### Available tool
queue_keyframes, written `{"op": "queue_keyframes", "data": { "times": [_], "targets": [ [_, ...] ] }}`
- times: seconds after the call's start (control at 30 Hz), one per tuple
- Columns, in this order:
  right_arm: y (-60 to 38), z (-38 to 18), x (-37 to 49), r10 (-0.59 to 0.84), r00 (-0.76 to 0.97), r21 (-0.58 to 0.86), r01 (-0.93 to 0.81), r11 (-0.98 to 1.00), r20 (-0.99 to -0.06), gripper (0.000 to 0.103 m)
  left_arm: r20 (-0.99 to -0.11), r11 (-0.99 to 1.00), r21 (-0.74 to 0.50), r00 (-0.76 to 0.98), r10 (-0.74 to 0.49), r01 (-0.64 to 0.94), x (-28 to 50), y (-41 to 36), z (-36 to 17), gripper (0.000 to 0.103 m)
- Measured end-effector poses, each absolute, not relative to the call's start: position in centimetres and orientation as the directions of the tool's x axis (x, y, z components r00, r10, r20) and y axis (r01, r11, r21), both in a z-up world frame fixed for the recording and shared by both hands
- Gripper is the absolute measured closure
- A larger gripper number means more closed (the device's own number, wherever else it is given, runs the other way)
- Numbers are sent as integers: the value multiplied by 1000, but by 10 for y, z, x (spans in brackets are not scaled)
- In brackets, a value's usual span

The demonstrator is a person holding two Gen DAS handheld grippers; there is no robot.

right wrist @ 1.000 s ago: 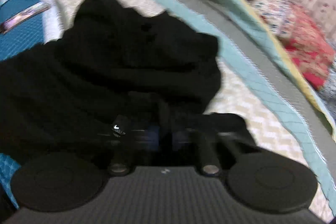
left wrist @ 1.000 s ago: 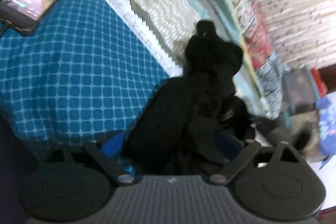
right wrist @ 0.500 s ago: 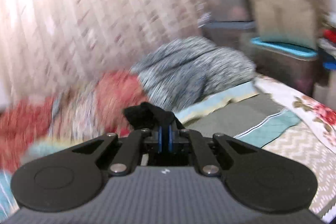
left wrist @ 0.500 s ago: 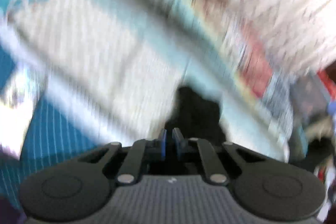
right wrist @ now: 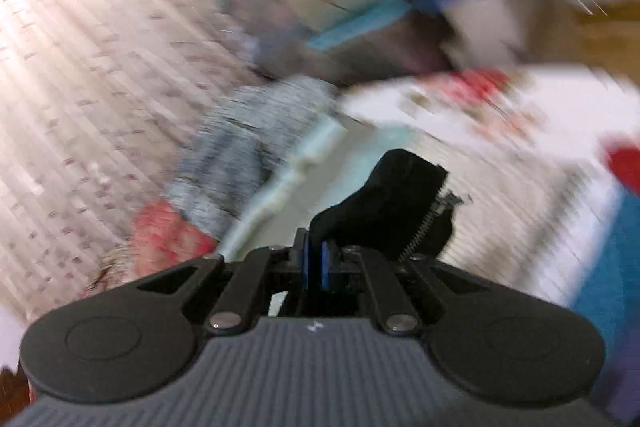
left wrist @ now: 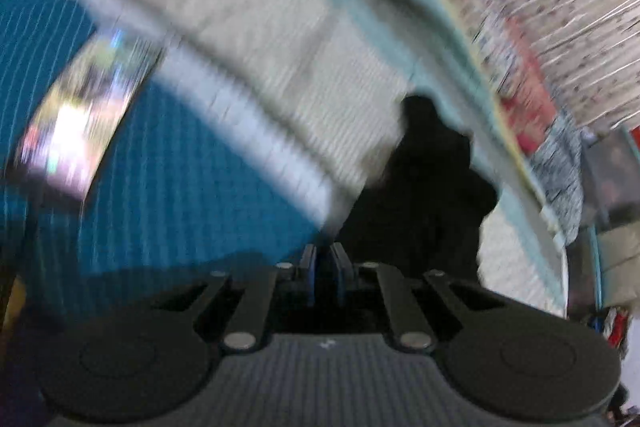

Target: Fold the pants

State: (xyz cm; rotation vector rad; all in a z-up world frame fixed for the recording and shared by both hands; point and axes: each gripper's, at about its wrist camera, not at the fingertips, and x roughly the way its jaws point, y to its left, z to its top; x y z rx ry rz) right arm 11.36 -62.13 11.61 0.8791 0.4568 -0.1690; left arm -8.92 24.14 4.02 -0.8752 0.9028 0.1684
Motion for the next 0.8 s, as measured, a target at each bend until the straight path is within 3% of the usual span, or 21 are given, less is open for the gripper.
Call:
{"op": "queue_keyframes", "data": {
  "times": [0.1, 0.17, 0.23, 0.27, 0.33, 0.4, 0.47, 0.6, 0.73, 0.8],
  "targets": [
    [-640, 80, 95, -19, 838, 689, 460, 560, -545, 93, -784, 653, -563, 577, -228, -507, -106, 232, 21, 94],
    [-648, 68, 89, -84, 790, 648, 554, 523, -608, 89, -815, 667, -520, 543, -201, -533, -115, 233, 16, 87],
    [-658, 63, 73, -149, 770, 670, 619, 410, -621, 69, -815, 661, -511, 553, -170, -550, -124, 240, 20, 77],
    [-663, 65, 64, -187, 772, 697, 631, 339, -608, 51, -810, 659, -510, 566, -151, -553, -128, 245, 25, 76],
    [-661, 80, 56, -271, 765, 700, 644, 310, -584, 51, -798, 667, -504, 591, -117, -549, -129, 251, 37, 71],
    [-642, 109, 62, -275, 807, 665, 588, 460, -522, 52, -788, 702, -482, 610, -84, -525, -121, 252, 50, 66],
    [-611, 140, 84, -190, 858, 630, 485, 607, -477, 52, -780, 742, -458, 621, -72, -490, -105, 247, 59, 64],
    [-490, 190, 146, 186, 872, 539, 101, 836, -453, 52, -756, 819, -420, 650, -77, -391, -62, 220, 65, 57],
    [-328, 202, 185, 483, 705, 403, -297, 866, -519, 51, -750, 882, -371, 654, -99, -292, -23, 190, 57, 46],
    [-244, 196, 201, 581, 590, 362, -456, 813, -561, 49, -759, 905, -337, 644, -97, -261, -9, 180, 50, 46]
  ]
}}
